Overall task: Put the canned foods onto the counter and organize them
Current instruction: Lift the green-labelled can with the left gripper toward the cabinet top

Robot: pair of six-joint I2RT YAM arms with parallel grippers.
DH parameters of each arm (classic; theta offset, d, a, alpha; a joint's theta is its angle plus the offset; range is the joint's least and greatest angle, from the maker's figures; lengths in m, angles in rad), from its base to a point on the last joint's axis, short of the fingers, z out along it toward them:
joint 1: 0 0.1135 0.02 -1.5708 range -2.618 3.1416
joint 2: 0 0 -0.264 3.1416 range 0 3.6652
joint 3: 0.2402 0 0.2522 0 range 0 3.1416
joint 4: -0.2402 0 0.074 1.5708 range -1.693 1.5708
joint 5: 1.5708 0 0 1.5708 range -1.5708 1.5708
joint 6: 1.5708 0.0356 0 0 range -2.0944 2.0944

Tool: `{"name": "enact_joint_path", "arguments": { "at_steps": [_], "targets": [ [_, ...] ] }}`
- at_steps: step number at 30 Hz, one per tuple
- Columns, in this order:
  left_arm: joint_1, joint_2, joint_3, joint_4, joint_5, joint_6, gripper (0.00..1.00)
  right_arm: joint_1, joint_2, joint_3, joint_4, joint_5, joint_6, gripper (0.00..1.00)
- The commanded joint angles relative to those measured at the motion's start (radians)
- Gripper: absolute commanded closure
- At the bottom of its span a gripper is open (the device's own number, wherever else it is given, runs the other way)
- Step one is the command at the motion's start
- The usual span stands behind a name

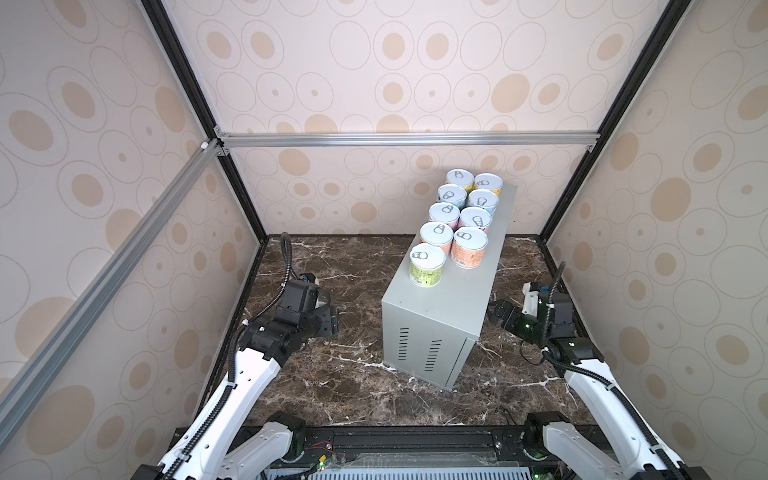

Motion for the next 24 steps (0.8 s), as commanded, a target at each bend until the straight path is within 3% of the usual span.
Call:
{"name": "enact_joint_path", "arguments": {
  "at_steps": [1, 6, 16, 24],
  "targets": [
    [-0.013, -0.023, 0.119, -0.035, 0.025, 0.107, 0.36, 0.015, 0.037, 0.091, -0.123, -0.033, -0.067, 0.01],
    [-0.03, -0.037, 0.236, -0.077, 0.045, 0.149, 0.36, 0.025, 0.075, 0.231, -0.301, -0.011, -0.135, 0.01],
    [-0.082, -0.014, 0.333, -0.074, 0.122, 0.148, 0.38, 0.031, 0.005, 0.321, -0.398, 0.032, -0.128, 0.01],
    [-0.152, 0.028, 0.431, -0.087, 0.113, 0.132, 0.4, 0.036, -0.001, 0.369, -0.441, 0.018, -0.146, 0.01]
  ]
}}
